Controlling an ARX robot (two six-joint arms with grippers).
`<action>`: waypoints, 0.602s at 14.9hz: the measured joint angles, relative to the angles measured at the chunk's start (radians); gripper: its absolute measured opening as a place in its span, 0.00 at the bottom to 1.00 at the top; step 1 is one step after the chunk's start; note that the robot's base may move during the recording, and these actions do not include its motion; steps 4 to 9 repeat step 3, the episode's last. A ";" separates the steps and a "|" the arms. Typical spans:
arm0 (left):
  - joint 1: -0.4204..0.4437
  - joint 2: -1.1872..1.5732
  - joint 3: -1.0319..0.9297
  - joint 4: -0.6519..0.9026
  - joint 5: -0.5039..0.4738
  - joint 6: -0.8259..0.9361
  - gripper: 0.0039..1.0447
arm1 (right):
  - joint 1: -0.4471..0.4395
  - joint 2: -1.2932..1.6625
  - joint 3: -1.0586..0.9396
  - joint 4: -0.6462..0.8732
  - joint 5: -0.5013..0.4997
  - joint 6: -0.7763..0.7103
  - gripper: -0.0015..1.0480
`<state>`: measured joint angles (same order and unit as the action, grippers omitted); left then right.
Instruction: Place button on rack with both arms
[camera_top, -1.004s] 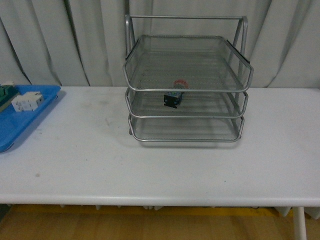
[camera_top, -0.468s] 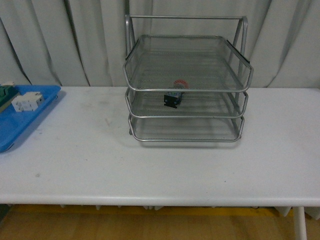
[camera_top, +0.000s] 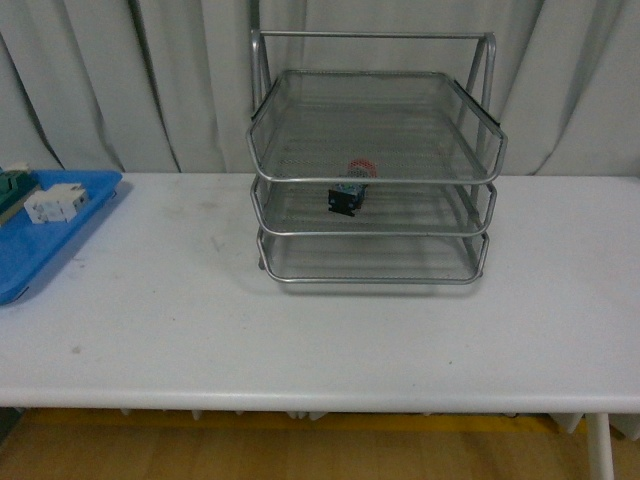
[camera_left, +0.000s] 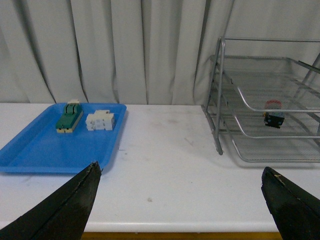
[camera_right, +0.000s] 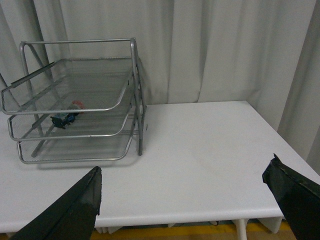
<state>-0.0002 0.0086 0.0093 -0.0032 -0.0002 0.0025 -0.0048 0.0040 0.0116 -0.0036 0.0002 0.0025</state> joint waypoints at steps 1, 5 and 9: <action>0.000 0.000 0.000 0.000 0.000 0.000 0.94 | 0.000 0.000 0.000 0.000 0.000 0.000 0.93; 0.000 0.000 0.000 0.000 0.000 0.000 0.94 | 0.000 0.000 0.000 0.000 0.000 0.000 0.94; 0.000 0.000 0.000 0.000 0.000 0.000 0.94 | 0.000 0.000 0.000 0.000 0.000 0.000 0.94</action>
